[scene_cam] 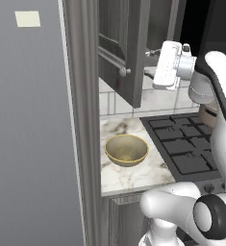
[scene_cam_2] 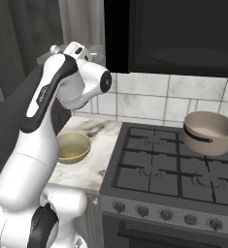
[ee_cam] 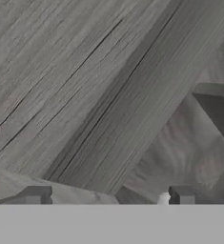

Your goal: Open the cabinet and move the ladle to the pot. Then close the cabinet.

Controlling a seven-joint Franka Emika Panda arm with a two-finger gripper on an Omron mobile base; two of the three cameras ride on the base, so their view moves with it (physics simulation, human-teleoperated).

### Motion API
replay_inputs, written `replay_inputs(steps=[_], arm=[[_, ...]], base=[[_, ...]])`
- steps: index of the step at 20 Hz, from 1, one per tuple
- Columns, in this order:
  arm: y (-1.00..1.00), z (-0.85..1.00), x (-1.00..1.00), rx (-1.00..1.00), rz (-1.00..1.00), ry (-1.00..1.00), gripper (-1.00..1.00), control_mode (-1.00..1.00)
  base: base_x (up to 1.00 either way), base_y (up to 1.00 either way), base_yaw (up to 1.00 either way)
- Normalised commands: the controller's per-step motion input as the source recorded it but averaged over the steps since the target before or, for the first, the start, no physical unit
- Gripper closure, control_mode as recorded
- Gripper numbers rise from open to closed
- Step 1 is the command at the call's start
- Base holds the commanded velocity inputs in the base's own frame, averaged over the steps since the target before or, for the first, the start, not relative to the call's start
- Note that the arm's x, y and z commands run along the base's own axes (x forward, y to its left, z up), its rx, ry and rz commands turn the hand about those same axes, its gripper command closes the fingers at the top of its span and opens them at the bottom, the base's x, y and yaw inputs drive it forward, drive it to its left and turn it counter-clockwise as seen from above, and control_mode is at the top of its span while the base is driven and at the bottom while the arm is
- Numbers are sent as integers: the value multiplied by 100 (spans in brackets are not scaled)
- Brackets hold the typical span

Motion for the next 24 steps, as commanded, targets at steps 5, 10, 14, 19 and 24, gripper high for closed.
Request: replay_inputs(steps=[5,10,14,19,24], arm=[[9,7,42,0,-13,0,-100,-100],[5,13,45,0,-7,0,-100,-100],[7,7,48,0,-5,0,-100,-100],[18,0,42,0,-3,4,-100,-100],[21,0,44,0,0,11,-100,-100]], base=[[0,0,0],[0,0,0],[0,0,0],[0,0,0],[0,0,0]])
